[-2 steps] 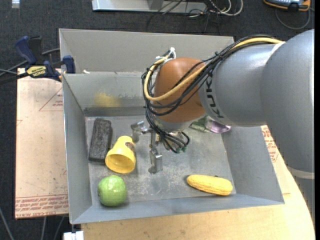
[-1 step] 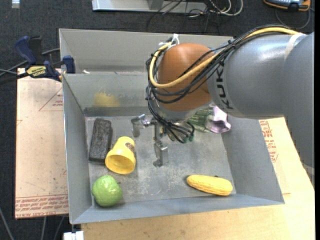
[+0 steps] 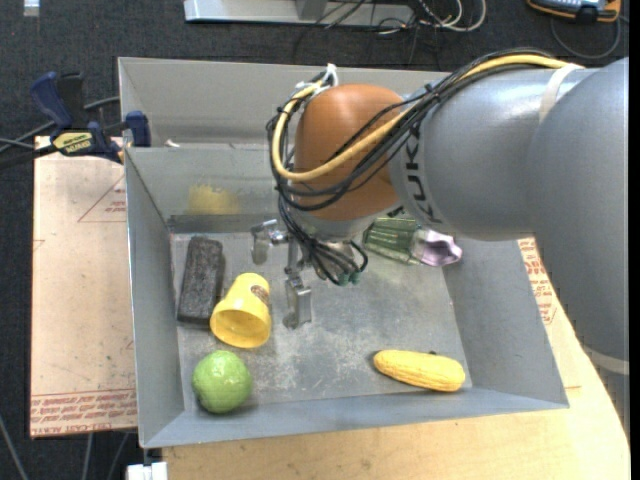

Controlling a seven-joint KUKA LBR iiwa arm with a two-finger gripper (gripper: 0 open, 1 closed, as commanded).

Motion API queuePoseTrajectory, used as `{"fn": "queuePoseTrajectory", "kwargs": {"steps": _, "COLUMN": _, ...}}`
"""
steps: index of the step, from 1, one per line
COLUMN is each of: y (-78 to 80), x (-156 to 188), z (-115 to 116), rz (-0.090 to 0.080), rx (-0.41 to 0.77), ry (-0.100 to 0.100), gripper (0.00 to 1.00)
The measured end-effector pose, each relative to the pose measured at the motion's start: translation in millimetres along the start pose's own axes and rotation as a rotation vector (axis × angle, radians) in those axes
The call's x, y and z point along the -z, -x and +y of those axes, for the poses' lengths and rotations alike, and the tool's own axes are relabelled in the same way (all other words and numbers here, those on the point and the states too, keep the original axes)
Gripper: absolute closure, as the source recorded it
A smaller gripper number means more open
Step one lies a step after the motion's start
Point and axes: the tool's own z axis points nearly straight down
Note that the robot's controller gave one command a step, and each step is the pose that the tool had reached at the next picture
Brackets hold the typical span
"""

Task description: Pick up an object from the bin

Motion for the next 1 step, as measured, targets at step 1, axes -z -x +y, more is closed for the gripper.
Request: {"fn": "queuePoseTrajectory", "kwargs": {"steps": 1, "y": 9.1, "x": -27.7, "z": 34.8, "rz": 0.014, "rx": -0.027, "ry": 0.012, "gripper": 0.00}}
